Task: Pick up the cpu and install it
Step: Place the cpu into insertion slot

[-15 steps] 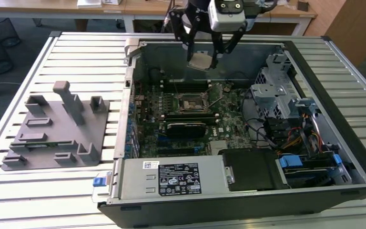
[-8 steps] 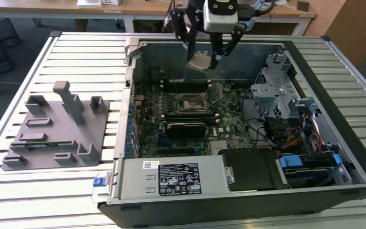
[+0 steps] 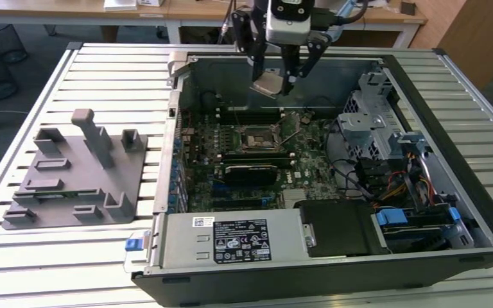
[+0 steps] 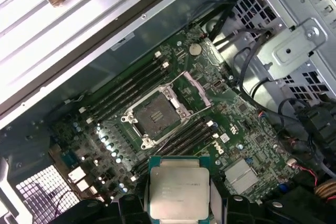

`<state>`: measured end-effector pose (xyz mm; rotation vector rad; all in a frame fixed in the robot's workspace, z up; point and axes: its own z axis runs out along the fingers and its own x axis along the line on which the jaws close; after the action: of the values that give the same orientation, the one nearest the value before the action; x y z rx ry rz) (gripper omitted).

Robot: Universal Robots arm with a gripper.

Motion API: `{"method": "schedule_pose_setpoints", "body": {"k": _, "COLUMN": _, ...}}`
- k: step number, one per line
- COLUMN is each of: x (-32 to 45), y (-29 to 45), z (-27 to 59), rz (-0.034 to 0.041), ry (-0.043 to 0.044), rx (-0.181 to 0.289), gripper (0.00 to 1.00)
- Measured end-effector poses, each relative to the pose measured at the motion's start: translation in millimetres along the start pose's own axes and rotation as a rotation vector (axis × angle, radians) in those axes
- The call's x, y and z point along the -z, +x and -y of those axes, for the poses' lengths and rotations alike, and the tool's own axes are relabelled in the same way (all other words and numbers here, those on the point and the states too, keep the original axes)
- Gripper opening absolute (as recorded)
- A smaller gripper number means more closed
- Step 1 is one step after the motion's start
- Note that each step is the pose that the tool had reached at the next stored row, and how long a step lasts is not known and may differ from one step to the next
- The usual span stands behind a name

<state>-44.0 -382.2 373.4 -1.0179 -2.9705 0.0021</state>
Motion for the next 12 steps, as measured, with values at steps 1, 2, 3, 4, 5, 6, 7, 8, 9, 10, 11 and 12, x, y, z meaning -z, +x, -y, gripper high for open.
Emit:
{"method": "schedule_pose_setpoints", "body": {"k": 1, "x": -0.2, "y": 0.0, "z": 0.0, "rz": 0.0000, "ry": 0.0000, "rx": -0.013, "gripper": 0.54}}
{"method": "schedule_pose_setpoints", "body": {"k": 2, "x": -0.3, "y": 0.0, "z": 0.0, "rz": 0.0001, "ry": 0.0001, "rx": -0.026, "gripper": 0.54}}
{"method": "schedule_pose_setpoints", "body": {"k": 3, "x": -0.4, "y": 0.0, "z": 0.0, "rz": 0.0001, "ry": 0.0002, "rx": -0.039, "gripper": 0.54}}
{"method": "schedule_pose_setpoints", "body": {"k": 4, "x": -0.5, "y": 0.0, "z": 0.0, "rz": 0.0001, "ry": 0.0001, "rx": -0.051, "gripper": 0.54}}
{"method": "schedule_pose_setpoints", "body": {"k": 5, "x": -0.6, "y": 0.0, "z": 0.0, "rz": 0.0001, "ry": 0.0001, "rx": -0.063, "gripper": 0.54}}
{"method": "schedule_pose_setpoints", "body": {"k": 6, "x": -0.7, "y": 0.0, "z": 0.0, "rz": 0.0001, "ry": 0.0002, "rx": -0.074, "gripper": 0.54}}
{"method": "schedule_pose_setpoints", "body": {"k": 7, "x": -0.8, "y": 0.0, "z": 0.0, "rz": 0.0001, "ry": 0.0002, "rx": -0.085, "gripper": 0.54}}
{"method": "schedule_pose_setpoints", "body": {"k": 8, "x": -0.9, "y": 0.0, "z": 0.0, "rz": 0.0001, "ry": 0.0002, "rx": -0.097, "gripper": 0.54}}
{"method": "schedule_pose_setpoints", "body": {"k": 9, "x": -1.0, "y": 0.0, "z": 0.0, "rz": 0.0003, "ry": 0.0004, "rx": -0.109, "gripper": 0.54}}
{"method": "schedule_pose_setpoints", "body": {"k": 10, "x": -1.1, "y": 0.0, "z": 0.0, "rz": 0.0005, "ry": 0.0005, "rx": -0.122, "gripper": 0.54}}
{"method": "schedule_pose_setpoints", "body": {"k": 11, "x": -1.2, "y": 0.0, "z": 0.0, "rz": 0.0007, "ry": 0.0006, "rx": -0.138, "gripper": 0.54}}
{"method": "schedule_pose_setpoints", "body": {"k": 12, "x": -1.3, "y": 0.0, "z": 0.0, "rz": 0.0009, "ry": 0.0009, "rx": -0.156, "gripper": 0.54}}
